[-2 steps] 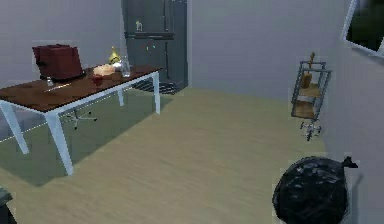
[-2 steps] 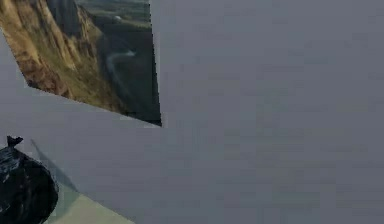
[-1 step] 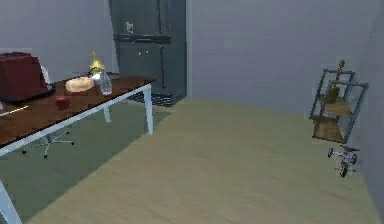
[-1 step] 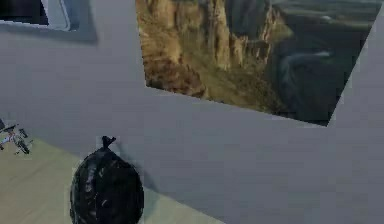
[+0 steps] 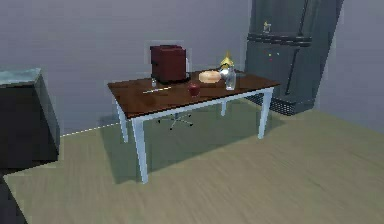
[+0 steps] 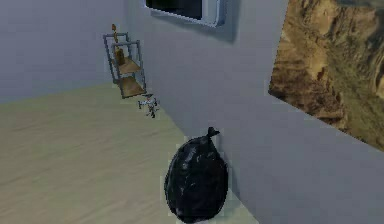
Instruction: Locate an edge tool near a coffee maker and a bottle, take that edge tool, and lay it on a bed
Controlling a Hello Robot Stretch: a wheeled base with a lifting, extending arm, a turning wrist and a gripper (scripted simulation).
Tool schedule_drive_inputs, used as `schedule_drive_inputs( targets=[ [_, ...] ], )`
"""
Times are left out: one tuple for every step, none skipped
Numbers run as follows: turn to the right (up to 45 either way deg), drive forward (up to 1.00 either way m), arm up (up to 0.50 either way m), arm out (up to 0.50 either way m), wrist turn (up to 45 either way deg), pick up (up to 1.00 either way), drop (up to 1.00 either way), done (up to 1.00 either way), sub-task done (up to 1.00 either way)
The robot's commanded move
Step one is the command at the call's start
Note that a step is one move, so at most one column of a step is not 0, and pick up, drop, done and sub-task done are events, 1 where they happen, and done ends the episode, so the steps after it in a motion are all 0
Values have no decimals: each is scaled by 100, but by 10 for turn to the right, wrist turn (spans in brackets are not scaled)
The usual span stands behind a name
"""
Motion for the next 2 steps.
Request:
schedule_drive_inputs(
  targets=[
    [-30,0,0,0,0,0,0,0,0],
    [0,100,0,0,0,0,0,0,0]
  ],
)
